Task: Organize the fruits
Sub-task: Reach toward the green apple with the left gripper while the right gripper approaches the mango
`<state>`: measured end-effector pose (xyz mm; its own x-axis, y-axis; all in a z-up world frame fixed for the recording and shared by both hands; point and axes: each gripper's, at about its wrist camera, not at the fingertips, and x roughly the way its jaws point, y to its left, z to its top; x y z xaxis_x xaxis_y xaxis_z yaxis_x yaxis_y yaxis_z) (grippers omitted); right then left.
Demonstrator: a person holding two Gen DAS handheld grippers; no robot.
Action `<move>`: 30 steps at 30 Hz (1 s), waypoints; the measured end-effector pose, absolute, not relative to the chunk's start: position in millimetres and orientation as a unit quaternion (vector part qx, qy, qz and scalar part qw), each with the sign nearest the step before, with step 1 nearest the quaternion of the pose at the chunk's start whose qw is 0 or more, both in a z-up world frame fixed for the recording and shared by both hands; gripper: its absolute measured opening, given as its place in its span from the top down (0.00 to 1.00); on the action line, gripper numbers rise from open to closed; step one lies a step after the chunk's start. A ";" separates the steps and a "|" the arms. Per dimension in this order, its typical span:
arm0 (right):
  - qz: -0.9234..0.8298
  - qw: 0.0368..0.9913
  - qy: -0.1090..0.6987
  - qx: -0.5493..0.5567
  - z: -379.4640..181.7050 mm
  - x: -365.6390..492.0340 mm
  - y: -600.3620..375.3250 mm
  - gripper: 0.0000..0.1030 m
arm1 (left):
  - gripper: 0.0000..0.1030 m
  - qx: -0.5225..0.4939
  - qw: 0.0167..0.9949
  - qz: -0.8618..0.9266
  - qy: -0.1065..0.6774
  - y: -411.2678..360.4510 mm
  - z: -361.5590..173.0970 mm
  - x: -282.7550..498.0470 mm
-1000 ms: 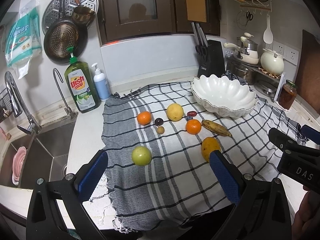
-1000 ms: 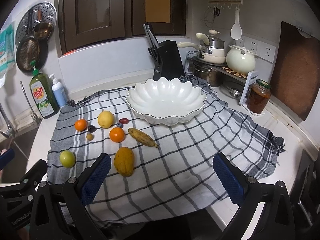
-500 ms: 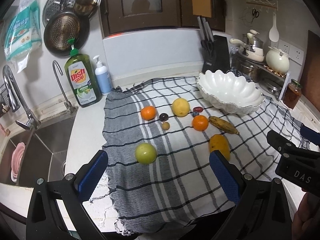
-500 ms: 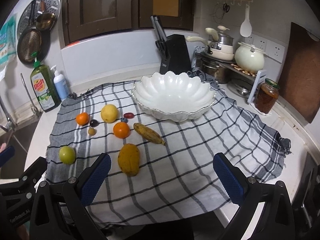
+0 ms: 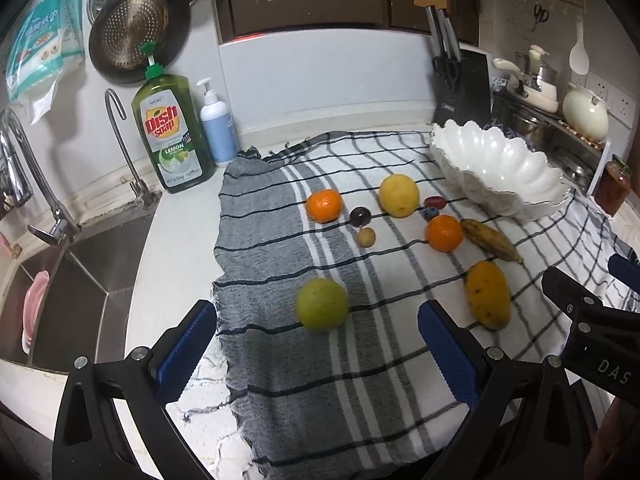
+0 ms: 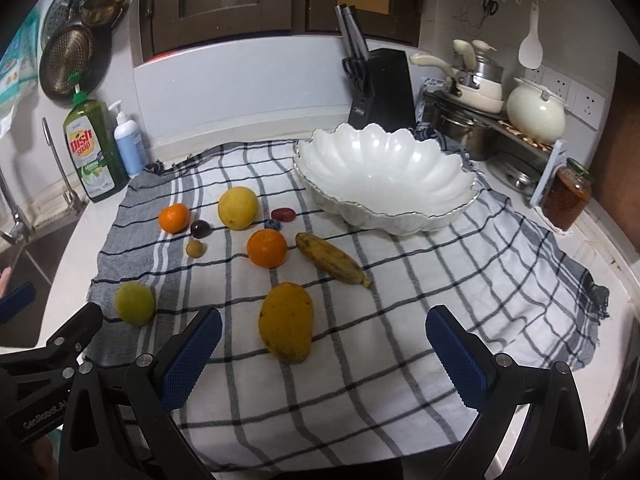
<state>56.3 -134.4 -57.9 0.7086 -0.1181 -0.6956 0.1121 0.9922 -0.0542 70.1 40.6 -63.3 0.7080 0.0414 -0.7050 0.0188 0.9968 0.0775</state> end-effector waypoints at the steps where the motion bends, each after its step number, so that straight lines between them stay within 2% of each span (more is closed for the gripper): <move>1: -0.062 0.923 0.379 -0.005 -61.2 59.2 -134.1 0.00 | 0.01 0.040 0.923 0.008 0.383 41.2 -65.9 72.7; 8: -0.057 0.911 0.409 -0.004 -89.8 82.7 -130.9 0.03 | 0.13 0.038 0.912 0.003 0.409 46.6 -94.0 98.4; 23: -0.056 0.896 0.439 -0.020 -117.7 109.8 -117.3 0.05 | 0.27 0.030 0.892 -0.009 0.450 53.3 -134.6 133.4; 30: -0.057 0.892 0.449 -0.018 -124.7 115.5 -116.9 0.09 | 0.44 0.026 0.889 -0.024 0.457 51.9 -142.1 139.5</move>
<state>115.5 -116.9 -124.7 0.5905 -0.1178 -0.7984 0.0857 0.9928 -0.0831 139.5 51.9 -142.1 0.5804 -0.0186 -0.8141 0.0669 0.9975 0.0249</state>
